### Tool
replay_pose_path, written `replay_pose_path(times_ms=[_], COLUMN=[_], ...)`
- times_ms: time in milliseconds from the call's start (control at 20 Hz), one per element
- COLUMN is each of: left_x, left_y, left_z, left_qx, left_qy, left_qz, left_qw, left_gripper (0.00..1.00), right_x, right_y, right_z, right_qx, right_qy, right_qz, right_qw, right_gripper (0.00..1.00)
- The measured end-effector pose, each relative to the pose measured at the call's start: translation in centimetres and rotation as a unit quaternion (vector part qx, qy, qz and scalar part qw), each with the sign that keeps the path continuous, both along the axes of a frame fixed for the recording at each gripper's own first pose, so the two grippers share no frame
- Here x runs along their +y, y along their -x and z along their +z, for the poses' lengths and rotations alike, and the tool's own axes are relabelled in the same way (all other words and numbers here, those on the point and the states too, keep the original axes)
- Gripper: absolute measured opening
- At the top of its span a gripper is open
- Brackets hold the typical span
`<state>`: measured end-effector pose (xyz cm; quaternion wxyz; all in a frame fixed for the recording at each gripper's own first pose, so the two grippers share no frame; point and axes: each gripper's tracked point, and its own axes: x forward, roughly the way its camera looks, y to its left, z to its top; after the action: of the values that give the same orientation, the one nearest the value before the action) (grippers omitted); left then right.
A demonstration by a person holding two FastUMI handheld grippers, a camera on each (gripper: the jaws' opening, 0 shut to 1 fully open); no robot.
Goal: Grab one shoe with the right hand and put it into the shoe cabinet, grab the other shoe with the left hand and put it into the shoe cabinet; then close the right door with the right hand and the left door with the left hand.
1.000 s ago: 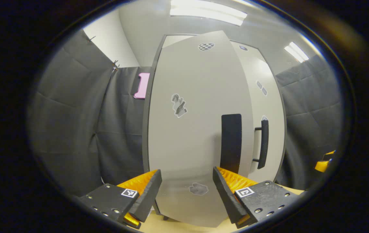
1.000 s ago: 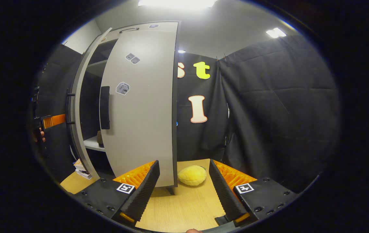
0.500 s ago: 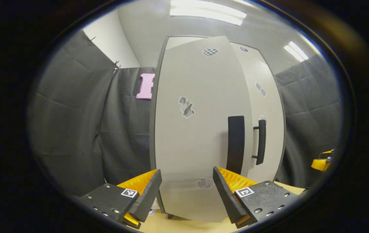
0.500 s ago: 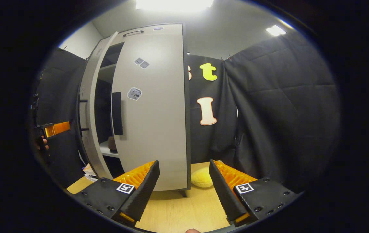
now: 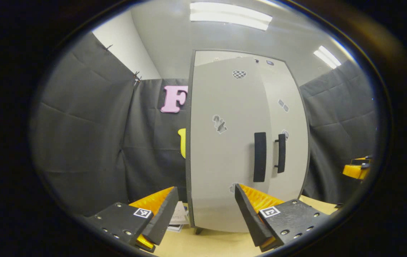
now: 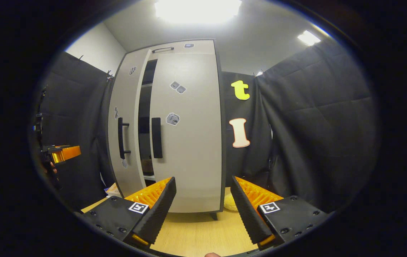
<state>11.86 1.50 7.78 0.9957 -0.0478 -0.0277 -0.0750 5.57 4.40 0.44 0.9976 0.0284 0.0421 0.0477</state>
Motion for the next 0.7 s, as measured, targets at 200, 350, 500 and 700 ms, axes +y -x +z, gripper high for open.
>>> replay_pose_path(times_ms=[200,350,500,700], left_x=[1.6,2.1,2.8,3.7], left_y=[2.9,4.3,5.6,6.8], left_z=[-0.1,-0.8,-1.4,-1.7], left_qx=[-0.002,0.001,0.006,0.007], left_qy=[-0.005,-0.01,-0.016,-0.024], left_qz=[0.005,0.007,0.013,0.024], left_qw=[1.0,1.0,1.0,0.999], left_gripper=[0.98,0.98,0.98,0.93], right_x=[0.6,0.8,0.6,0.4], right_y=[1.8,3.1,3.9,4.5], right_z=[1.1,1.8,2.1,2.0], right_qx=[-0.017,-0.028,-0.034,-0.035], right_qy=[0.008,0.013,0.017,0.011], right_qz=[0.008,0.012,0.011,0.01], right_qw=[1.0,0.999,0.999,0.999], right_gripper=[0.95,0.96,0.95,0.96])
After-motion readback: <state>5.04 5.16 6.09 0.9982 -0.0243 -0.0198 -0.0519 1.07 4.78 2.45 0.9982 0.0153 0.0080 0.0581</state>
